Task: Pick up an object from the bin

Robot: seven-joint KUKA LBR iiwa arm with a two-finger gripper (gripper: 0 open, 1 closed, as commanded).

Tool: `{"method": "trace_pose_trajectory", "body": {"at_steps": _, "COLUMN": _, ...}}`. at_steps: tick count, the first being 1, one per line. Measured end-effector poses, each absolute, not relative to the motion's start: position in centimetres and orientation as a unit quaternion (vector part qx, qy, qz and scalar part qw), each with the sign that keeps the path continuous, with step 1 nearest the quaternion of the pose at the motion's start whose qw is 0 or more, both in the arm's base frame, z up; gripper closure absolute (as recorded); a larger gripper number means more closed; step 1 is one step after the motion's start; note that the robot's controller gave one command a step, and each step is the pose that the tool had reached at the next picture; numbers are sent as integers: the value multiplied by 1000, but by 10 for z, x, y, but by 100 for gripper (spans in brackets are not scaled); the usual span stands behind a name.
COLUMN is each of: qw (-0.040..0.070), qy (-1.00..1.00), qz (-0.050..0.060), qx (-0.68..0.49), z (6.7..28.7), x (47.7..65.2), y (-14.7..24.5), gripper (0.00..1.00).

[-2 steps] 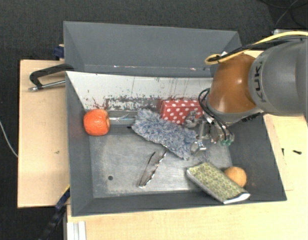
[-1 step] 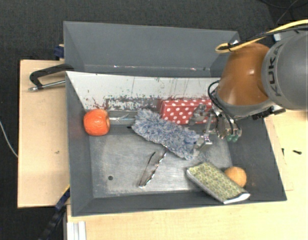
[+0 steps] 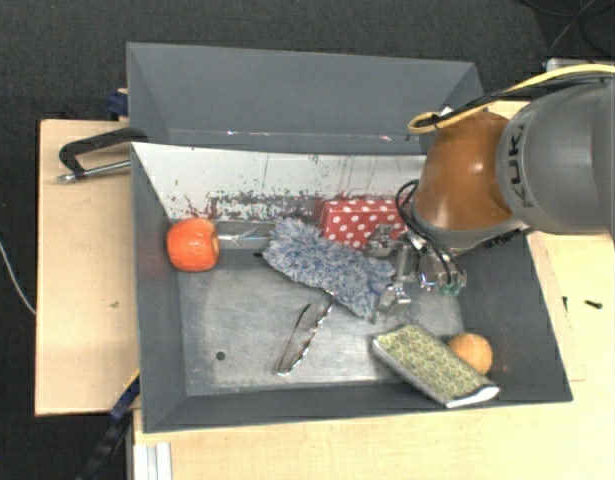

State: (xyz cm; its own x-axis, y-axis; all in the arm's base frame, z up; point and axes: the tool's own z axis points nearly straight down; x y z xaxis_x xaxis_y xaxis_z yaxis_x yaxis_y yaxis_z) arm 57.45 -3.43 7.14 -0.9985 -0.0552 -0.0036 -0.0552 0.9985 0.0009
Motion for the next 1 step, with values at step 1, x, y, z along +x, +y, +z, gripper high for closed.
{"method": "trace_pose_trajectory", "body": {"at_steps": 1, "qw": 6, "qy": 999, "qz": 1, "qx": 43, "z": 73, "x": 566, "y": -29, "gripper": 0}}
